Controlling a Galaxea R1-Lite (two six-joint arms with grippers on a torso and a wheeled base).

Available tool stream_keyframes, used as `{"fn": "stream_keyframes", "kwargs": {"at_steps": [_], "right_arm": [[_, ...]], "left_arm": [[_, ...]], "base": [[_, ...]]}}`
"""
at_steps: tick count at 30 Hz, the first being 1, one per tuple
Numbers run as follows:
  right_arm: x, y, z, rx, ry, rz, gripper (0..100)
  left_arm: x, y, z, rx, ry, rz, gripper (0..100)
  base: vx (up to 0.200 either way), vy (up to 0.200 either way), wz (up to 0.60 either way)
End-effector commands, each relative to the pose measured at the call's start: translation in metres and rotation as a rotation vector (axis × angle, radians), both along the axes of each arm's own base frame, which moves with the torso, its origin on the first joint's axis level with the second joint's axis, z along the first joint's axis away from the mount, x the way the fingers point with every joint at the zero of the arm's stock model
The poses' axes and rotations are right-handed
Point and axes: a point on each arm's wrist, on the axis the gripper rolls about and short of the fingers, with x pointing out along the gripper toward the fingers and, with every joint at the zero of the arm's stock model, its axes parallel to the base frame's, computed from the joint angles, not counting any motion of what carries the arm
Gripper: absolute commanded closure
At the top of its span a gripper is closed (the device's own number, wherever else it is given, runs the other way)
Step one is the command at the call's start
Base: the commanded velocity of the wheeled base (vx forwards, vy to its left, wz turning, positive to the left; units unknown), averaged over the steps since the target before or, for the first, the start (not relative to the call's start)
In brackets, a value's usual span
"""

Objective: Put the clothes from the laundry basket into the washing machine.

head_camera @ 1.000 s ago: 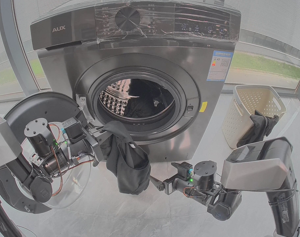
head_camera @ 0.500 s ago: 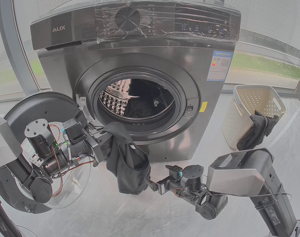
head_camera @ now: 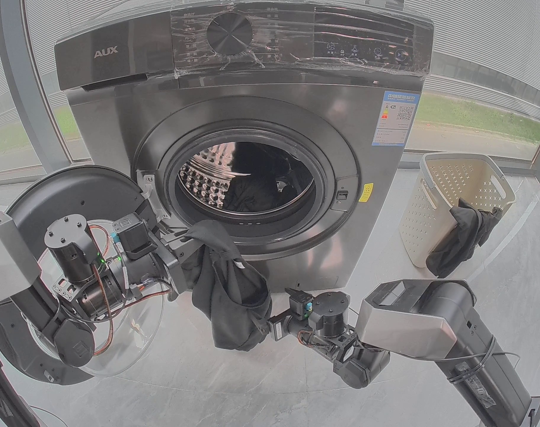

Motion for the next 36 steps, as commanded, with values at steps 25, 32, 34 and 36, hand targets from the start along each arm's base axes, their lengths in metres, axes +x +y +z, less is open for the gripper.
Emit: {"fn": "stream_keyframes", "kwargs": {"at_steps": [25,32,34,36], "right_arm": [[0.001,0.004,0.029,0.057,-0.070,-0.002,100],[-0.033,-0.032,0.090,0.061,-0.062,-0.018,100],[-0.037,-0.038,0.101,0.068,-0.070,-0.024,100],[-0.042,-0.053,0.120,0.079,-0.085,-0.046,100]], "left_arm": [[0.007,0.014,0.001,-0.010,0.000,0.048,100],[0.008,0.016,0.004,-0.015,-0.008,0.056,100],[0.011,0.019,0.005,-0.017,-0.016,0.067,100],[0.012,0.026,0.006,-0.021,-0.016,0.082,100]], "base": [[0.000,0.000,0.00],[0.000,0.000,0.00],[0.000,0.000,0.00],[0.000,0.000,0.00]]}}
